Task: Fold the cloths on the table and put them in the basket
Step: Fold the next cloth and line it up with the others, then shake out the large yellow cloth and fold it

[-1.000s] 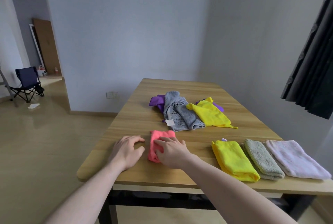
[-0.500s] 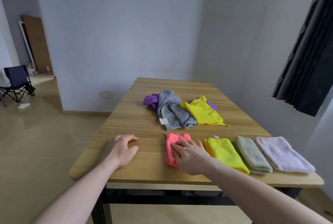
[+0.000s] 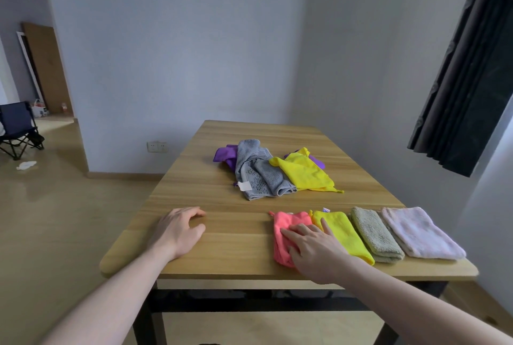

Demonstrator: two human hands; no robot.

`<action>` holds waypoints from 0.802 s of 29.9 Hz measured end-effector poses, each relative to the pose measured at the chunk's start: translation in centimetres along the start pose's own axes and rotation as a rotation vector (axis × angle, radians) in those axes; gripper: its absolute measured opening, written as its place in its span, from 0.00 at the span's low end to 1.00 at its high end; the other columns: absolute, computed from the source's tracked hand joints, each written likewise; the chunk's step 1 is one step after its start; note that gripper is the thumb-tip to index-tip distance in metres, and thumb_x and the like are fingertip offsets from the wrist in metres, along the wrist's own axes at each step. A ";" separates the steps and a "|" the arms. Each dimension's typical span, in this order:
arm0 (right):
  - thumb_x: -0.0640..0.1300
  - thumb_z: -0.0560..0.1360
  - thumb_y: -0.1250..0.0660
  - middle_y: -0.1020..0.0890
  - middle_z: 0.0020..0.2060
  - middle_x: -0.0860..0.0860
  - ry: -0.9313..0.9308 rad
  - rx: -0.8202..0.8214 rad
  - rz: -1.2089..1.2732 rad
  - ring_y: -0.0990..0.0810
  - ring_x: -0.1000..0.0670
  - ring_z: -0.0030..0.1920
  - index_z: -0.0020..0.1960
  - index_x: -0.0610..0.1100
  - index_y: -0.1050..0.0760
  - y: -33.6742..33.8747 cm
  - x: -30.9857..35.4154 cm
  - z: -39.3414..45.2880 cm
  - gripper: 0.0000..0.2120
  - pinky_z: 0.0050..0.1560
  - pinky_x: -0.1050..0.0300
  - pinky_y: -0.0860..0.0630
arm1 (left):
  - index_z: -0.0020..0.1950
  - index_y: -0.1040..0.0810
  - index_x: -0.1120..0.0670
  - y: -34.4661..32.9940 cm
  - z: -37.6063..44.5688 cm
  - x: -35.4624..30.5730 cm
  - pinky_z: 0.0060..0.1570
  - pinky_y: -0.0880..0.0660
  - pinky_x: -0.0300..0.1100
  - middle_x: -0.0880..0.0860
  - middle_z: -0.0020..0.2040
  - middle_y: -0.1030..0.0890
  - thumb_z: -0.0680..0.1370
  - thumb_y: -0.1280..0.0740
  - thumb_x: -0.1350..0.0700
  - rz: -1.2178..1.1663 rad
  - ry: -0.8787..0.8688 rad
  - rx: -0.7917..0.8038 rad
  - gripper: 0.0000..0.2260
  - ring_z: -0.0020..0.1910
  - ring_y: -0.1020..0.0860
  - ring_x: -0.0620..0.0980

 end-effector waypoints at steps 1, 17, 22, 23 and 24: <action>0.56 0.83 0.53 0.37 0.78 0.54 0.000 -0.002 0.003 0.41 0.47 0.79 0.81 0.57 0.44 0.0 -0.1 -0.2 0.27 0.79 0.34 0.58 | 0.68 0.26 0.39 0.0 0.0 0.0 0.72 0.35 0.55 0.42 0.72 0.27 0.75 0.39 0.44 0.002 0.001 0.003 0.21 0.73 0.33 0.46; 0.67 0.79 0.45 0.35 0.78 0.55 -0.186 -0.255 0.248 0.38 0.48 0.77 0.77 0.58 0.33 3.2 -8.4 1.7 0.29 0.77 0.45 0.43 | 0.69 0.26 0.40 0.1 -0.1 -0.2 0.72 0.34 0.52 0.41 0.72 0.27 0.77 0.38 0.46 0.051 0.011 -0.025 0.20 0.73 0.34 0.45; 0.71 0.78 0.48 0.38 0.80 0.54 -0.217 -0.152 0.257 0.43 0.48 0.80 0.80 0.55 0.41 -0.2 -9.2 1.6 0.35 0.79 0.38 0.50 | 0.71 0.27 0.40 -0.3 0.2 0.1 0.74 0.35 0.52 0.41 0.73 0.29 0.81 0.39 0.49 0.086 0.007 -0.033 0.18 0.74 0.35 0.44; 0.71 0.79 0.49 0.38 0.80 0.54 -0.219 -0.155 0.269 0.43 0.49 0.80 0.80 0.55 0.42 -0.5 -9.2 1.6 0.35 0.79 0.38 0.50 | 0.71 0.28 0.41 -0.4 0.2 0.3 0.74 0.36 0.52 0.40 0.74 0.29 0.81 0.39 0.49 0.091 0.007 -0.035 0.18 0.74 0.35 0.44; 0.70 0.79 0.49 0.38 0.80 0.54 -0.221 -0.162 0.280 0.44 0.49 0.80 0.80 0.56 0.42 -0.7 -9.2 1.5 0.34 0.79 0.39 0.51 | 0.71 0.28 0.41 -0.4 0.2 0.3 0.74 0.36 0.52 0.40 0.74 0.29 0.81 0.39 0.49 0.098 0.004 -0.038 0.18 0.74 0.35 0.45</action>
Point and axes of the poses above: each hand's wrist, its own z-axis towards the middle knuckle, its own y-axis out of the back of the hand, x = y × z, the point moved 9 cm from there along z, towards the middle knuckle
